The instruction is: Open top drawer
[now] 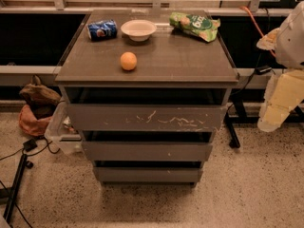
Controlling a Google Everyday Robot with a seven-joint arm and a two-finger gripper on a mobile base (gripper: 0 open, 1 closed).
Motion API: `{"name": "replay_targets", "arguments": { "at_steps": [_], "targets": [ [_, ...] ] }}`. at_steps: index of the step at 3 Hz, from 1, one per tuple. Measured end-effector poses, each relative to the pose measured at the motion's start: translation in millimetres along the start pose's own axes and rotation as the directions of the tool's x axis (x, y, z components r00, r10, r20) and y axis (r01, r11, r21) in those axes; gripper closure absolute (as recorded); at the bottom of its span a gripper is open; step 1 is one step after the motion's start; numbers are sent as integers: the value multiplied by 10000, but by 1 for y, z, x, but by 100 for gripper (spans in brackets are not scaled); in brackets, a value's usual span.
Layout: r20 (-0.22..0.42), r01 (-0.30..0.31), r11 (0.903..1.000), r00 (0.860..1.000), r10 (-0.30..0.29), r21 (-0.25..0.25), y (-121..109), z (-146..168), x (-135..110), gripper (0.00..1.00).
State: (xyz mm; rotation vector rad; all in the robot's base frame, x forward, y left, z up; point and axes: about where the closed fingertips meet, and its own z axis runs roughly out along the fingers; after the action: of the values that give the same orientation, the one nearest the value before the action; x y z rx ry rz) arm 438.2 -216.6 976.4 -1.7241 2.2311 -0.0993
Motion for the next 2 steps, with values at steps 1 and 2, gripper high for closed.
{"name": "replay_targets", "arguments": {
  "at_steps": [1, 2],
  "targets": [
    [1, 0, 10000, 10000, 0, 0, 0, 0, 0, 0],
    [373, 51, 9997, 9993, -43, -223, -11, 39, -3, 0]
  ]
}}
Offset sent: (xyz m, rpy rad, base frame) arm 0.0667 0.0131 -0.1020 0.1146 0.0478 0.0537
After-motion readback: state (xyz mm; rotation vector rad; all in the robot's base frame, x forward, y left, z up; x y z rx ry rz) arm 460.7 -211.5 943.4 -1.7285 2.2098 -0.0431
